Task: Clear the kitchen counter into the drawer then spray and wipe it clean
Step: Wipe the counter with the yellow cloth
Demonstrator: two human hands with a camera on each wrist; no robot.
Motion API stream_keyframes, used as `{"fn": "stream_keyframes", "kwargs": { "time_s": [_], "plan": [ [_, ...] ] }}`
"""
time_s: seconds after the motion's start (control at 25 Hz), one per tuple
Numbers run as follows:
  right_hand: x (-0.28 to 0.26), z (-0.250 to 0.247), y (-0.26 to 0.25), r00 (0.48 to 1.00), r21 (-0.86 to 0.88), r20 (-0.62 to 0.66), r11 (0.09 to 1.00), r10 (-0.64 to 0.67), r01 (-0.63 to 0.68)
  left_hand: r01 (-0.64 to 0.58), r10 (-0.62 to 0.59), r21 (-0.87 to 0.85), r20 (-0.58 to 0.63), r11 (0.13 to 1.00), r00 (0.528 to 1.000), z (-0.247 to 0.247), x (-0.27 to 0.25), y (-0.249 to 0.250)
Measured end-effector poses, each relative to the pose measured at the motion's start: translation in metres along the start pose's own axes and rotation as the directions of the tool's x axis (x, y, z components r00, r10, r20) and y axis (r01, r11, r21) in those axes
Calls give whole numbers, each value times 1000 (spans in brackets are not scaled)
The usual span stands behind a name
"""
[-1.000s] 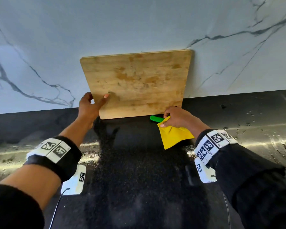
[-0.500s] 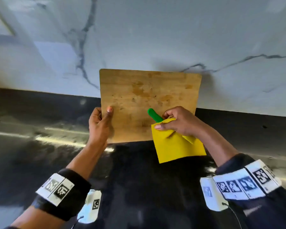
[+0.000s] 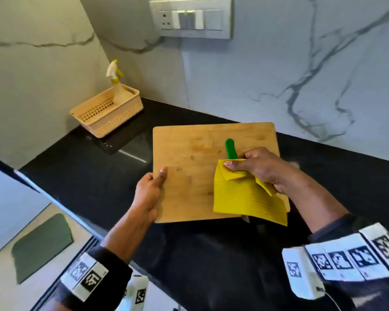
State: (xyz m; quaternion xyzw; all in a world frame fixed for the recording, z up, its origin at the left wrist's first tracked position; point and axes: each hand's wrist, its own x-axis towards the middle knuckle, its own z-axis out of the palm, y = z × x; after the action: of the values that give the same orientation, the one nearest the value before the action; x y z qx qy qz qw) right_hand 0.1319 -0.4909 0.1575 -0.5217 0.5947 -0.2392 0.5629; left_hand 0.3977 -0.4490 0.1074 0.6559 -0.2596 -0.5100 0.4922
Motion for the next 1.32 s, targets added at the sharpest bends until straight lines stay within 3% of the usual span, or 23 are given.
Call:
{"fn": "stream_keyframes", "kwargs": {
  "time_s": [0.24, 0.52, 0.76, 0.84, 0.92, 1.04, 1.12, 1.2, 1.24, 1.32],
  "plan": [
    [83, 137, -58, 975, -91, 60, 974, 213, -207, 102, -101, 1, -110, 995, 989, -109, 77, 13],
    [121, 198, -62, 950, -34, -14, 949, 313, -313, 168, -158, 49, -158, 985, 975, -135, 118, 10],
    [116, 195, -57, 950, -2, 23, 950, 311, -311, 143, -120, 210, -119, 967, 986, -132, 129, 15],
    [102, 179, -54, 948, 45, 66, 948, 313, -316, 131, -91, 395, -119, 909, 989, -123, 127, 21],
    [77, 157, -47, 959, 175, 77, 944, 271, -281, 63, -8, 530, -106, 846, 994, -106, 117, 28],
    [32, 114, -20, 983, 475, 56, 861, 174, -180, -142, 134, 573, 55, 807, 989, -66, 100, 30],
    [-5, 77, 11, 988, 643, -54, 762, 146, -77, -360, 220, 553, 305, 751, 927, -18, 82, 18],
    [-46, 35, 47, 941, 760, -261, 647, 216, 62, -518, 223, 509, 531, 687, 818, 41, 57, 2],
    [-70, 13, 65, 883, 784, -379, 603, 278, 147, -590, 208, 486, 631, 644, 748, 72, 42, -5],
    [-118, -31, 103, 662, 727, -636, 594, 395, 344, -730, 142, 454, 793, 511, 592, 129, 17, -21]
  ]
}}
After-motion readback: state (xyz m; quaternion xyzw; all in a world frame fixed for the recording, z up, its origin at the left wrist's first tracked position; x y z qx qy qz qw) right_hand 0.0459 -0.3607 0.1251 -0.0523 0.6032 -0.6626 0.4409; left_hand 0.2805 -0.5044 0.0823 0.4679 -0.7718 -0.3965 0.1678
